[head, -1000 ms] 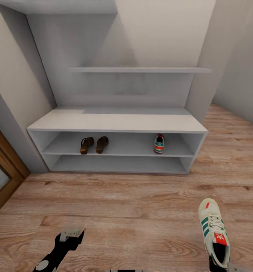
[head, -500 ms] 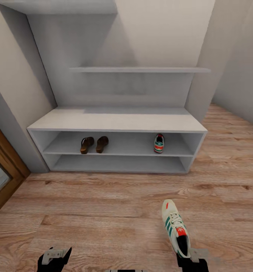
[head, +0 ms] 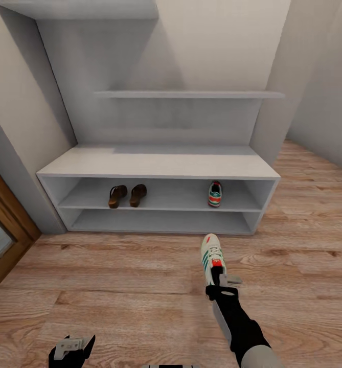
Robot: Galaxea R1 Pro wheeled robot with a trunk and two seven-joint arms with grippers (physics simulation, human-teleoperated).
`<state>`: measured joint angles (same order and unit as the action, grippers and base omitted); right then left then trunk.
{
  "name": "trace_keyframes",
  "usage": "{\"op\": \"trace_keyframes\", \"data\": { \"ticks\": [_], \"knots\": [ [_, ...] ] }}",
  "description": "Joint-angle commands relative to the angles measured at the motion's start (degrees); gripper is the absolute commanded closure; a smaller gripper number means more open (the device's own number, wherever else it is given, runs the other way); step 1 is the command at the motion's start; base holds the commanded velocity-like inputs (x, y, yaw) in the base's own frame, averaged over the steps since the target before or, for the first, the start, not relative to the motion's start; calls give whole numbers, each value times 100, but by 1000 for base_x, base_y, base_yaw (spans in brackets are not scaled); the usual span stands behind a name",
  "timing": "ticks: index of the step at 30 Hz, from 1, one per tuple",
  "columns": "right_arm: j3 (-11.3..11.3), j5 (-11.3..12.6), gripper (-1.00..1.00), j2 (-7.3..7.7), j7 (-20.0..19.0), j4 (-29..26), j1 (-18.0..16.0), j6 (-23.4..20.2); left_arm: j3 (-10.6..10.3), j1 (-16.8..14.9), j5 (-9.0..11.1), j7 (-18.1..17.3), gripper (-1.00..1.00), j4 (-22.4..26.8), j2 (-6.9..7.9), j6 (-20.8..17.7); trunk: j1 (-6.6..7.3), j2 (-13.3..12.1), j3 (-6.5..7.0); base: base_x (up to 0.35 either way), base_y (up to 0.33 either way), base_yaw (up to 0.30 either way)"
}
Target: Pick up the two gym shoes and the two sandals from the corridor floor and place them onto the hallstand (shoe rack) in the corridor, making sure they are on the rack and not on the floor. Arrange them so the two gym shoes are next to each other and the two sandals are next to each other.
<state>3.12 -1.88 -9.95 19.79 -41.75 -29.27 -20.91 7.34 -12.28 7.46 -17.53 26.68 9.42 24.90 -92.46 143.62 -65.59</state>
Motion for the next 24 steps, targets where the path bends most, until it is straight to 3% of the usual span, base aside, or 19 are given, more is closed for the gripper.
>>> {"op": "trace_keyframes", "data": {
  "ticks": [1, 9, 13, 24],
  "knots": [
    [11, -7, 100, -5, 42, -24, -20, -45, 13, -3, 61, -58, -100, -5, 1, -3, 1, 2, -5, 0, 0, 0],
    [3, -7, 100, -5, 63, -129, -52, -50, 13, 215, 50, -58, -100, -115, -5, 92, 1, 2, -5, 0, 0, 0],
    [4, -2, 100, -5, 62, -7, -54, -69, 13, 216, 53, -58, -100, -111, -8, 23, 1, 2, -5, 0, 0, 0],
    [8, 4, 100, -5, 70, -373, -304, -426, 13, 226, 54, -58, -100, -111, -11, 15, 1, 2, -5, 0, 0, 0]
  ]
}}
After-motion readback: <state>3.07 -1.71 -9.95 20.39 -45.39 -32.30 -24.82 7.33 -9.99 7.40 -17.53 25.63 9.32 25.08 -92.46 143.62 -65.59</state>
